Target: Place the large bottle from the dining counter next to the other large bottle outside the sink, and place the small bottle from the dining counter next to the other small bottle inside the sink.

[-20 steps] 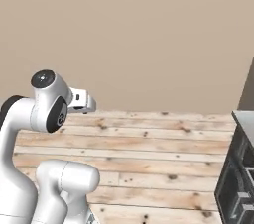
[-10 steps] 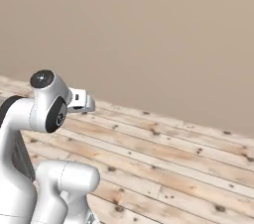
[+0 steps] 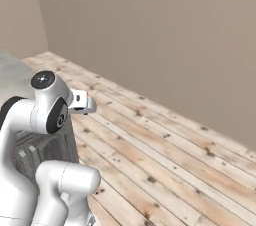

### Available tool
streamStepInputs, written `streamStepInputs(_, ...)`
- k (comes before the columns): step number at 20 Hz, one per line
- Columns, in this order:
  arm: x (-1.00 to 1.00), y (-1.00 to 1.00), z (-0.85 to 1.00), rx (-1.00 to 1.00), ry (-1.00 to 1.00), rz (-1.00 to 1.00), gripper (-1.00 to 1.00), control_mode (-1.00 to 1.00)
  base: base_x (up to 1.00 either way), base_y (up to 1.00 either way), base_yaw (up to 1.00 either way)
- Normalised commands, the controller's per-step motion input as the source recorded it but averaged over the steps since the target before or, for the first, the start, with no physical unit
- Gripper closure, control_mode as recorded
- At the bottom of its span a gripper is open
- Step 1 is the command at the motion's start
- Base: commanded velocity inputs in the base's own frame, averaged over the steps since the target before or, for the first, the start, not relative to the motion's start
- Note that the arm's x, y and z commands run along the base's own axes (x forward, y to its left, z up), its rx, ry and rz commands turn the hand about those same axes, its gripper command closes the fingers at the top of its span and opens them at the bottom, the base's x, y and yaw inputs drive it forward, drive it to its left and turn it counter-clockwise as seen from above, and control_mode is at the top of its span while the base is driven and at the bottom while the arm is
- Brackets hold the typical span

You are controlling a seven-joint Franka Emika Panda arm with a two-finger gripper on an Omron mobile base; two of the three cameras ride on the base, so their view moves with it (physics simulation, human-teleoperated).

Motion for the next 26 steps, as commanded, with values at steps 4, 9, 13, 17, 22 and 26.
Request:
streamStepInputs(4,0.00,0.00,0.00,0.00,0.00,0.00,-1.00,1.00,0.01,0.10,0.61)
streamStepInputs(9,0.00,0.00,0.00,0.00,0.00,0.00,-1.00,1.00,0.07,0.15,0.59)
streamStepInputs(13,0.00,0.00,0.00,0.00,0.00,0.00,-1.00,1.00,0.13,0.38,0.54)
streamStepInputs(17,0.00,0.00,0.00,0.00,0.00,0.00,-1.00,1.00,0.36,0.46,0.46)
streamStepInputs(22,0.00,0.00,0.00,0.00,0.00,0.00,-1.00,1.00,0.40,0.59,0.33)
streamStepInputs(26,0.00,0.00,0.00,0.00,0.00,0.00,-1.00,1.00,0.31,0.69,0.22)
